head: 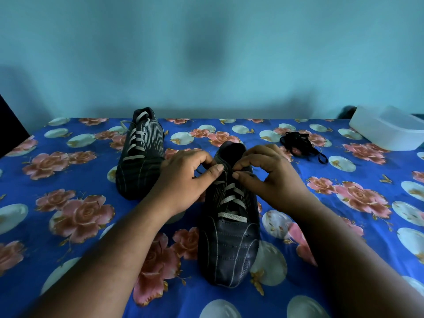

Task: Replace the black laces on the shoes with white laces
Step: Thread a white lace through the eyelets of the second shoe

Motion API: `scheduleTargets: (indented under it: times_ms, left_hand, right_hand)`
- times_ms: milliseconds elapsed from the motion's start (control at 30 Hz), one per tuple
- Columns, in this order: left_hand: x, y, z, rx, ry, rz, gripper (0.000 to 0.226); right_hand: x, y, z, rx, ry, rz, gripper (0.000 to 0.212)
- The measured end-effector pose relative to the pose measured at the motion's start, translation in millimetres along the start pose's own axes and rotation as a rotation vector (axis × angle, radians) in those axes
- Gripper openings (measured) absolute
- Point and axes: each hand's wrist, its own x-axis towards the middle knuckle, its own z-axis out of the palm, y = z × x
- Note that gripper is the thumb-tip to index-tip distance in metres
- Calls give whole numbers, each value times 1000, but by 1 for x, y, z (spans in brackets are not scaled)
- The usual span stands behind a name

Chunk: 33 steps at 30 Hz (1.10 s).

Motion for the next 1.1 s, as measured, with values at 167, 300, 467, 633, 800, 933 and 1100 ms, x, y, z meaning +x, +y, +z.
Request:
scheduleTargets:
  times_ms: [167,300,467,633,800,933,1100]
  left_hand:
    - [1,0,-2,-52,-47,-3,30]
    - [4,-3,-13,31,-62,37,16]
    - [4,-9,-27,317,50,78,13]
    - [2,-4,-27,581,142,43,11]
    - [2,-1,-16,324,100,41,36]
    - [-3,10,0,225,65,63,37]
    - [-1,0,1,124,5,9,24]
  right_hand:
    - [-1,0,6,-22,4,69,25]
    - [-1,1,13,-16,-28,123,27]
    - [-1,0,8,87,-54,146,19]
    - [1,-1,2,149,-84,130,7]
    - [1,-3,-4,185,-85,127,14]
    - [3,-10,-9,246,-65,84,10]
    - [3,-15,-10,288,-97,109,12]
